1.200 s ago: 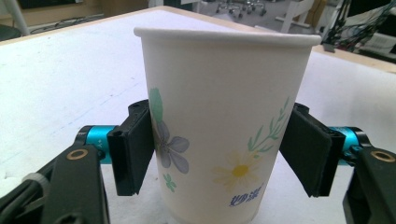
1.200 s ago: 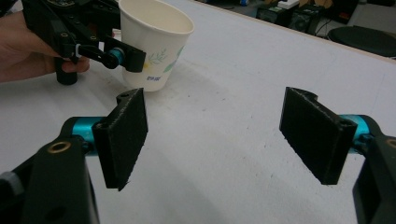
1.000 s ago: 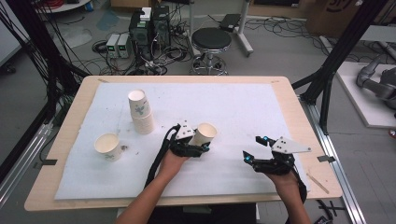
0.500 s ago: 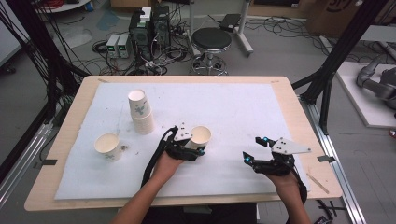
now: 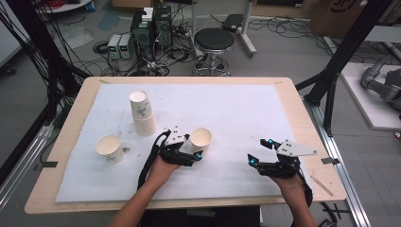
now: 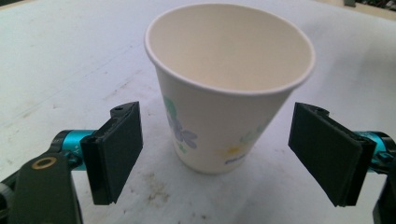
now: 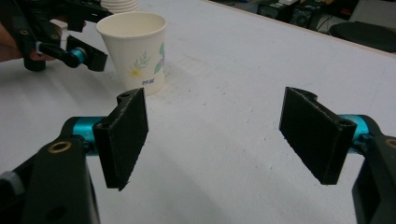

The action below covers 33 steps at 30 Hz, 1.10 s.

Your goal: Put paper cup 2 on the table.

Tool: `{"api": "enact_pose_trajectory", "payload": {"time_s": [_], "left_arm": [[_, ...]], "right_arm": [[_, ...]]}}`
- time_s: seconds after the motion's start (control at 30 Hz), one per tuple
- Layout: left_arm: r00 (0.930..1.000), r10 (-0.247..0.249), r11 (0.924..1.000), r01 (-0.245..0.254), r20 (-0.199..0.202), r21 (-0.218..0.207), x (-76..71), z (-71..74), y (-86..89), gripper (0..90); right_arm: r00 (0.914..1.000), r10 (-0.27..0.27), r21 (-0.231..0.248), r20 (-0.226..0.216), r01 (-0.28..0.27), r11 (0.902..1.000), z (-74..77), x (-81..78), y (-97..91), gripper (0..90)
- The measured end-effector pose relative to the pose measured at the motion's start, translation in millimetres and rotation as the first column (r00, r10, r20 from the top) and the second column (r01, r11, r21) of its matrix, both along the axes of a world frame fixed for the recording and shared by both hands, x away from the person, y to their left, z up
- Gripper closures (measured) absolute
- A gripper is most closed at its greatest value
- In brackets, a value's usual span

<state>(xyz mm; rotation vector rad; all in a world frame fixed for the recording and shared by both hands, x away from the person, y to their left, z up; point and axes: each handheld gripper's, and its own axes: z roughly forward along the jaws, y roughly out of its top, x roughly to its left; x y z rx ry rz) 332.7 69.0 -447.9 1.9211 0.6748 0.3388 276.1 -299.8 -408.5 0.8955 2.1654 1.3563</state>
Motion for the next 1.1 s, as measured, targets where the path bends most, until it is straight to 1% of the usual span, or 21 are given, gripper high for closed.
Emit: {"api": "enact_pose_trajectory", "payload": {"time_s": [0.03,0.13,0.23,0.33,0.5,0.57,0.67,0.8,0.87,0.93,0.97,1.1], "left_arm": [[1.0000,-0.001,0.9999,0.001,0.008,-0.010,-2.6,1.0,3.7,17.8],[0.9994,0.000,0.9981,0.002,0.033,-0.062,-10.9,4.7,19.2,17.9],[0.9986,0.002,0.9919,0.005,0.053,-0.127,-17.5,8.3,35.6,17.8],[0.9963,0.008,0.9871,0.005,0.085,-0.160,-23.3,11.2,50.4,17.5],[0.9924,0.030,0.9769,-0.004,0.120,-0.214,-28.9,18.2,66.3,16.7],[0.9910,0.036,0.9740,-0.006,0.129,-0.227,-30.2,21.4,69.3,16.7],[0.9883,0.044,0.9736,-0.009,0.146,-0.228,-33.4,25.7,74.1,16.8],[0.9875,0.057,0.9741,-0.023,0.147,-0.225,-37.4,24.1,81.9,17.0],[0.9883,0.062,0.9719,-0.028,0.139,-0.233,-38.7,21.9,85.1,17.0],[0.9883,0.067,0.9726,-0.034,0.137,-0.230,-39.8,20.7,86.8,17.1],[0.9883,0.070,0.9707,-0.036,0.136,-0.238,-40.5,20.3,87.5,17.0],[0.9875,0.072,0.9694,-0.036,0.140,-0.243,-43.0,20.3,89.1,17.0]], "right_arm": [[1.0000,0.001,-0.001,0.001,-0.001,1.0000,-0.1,0.0,-0.3,24.3],[1.0000,-0.002,0.001,0.001,0.002,1.0000,-0.4,-0.8,-1.2,24.3],[1.0000,-0.007,-0.003,-0.001,0.007,1.0000,-1.0,-1.1,-1.4,24.2],[0.9999,-0.010,-0.010,0.003,0.010,0.9999,-1.9,-0.8,-1.0,24.2],[0.9999,-0.017,-0.009,0.000,0.017,0.9998,-3.2,0.2,-0.7,22.1],[0.9998,-0.018,-0.005,-0.001,0.018,0.9998,-2.9,-0.4,-1.0,22.0],[0.9996,-0.029,-0.005,0.000,0.029,0.9996,-2.5,-1.4,-1.7,21.9],[0.9996,-0.028,0.002,0.000,0.028,0.9996,-2.3,-2.4,-1.6,21.6],[0.9996,-0.029,0.002,-0.001,0.029,0.9996,-2.1,-3.6,-1.0,21.5],[0.9996,-0.026,0.002,-0.004,0.026,0.9997,-1.8,-5.4,-0.2,21.3],[0.9997,-0.025,0.001,-0.003,0.025,0.9997,-1.5,-6.5,0.3,21.3],[0.9998,-0.020,0.004,0.000,0.020,0.9998,-1.3,-8.5,1.0,21.0]]}}
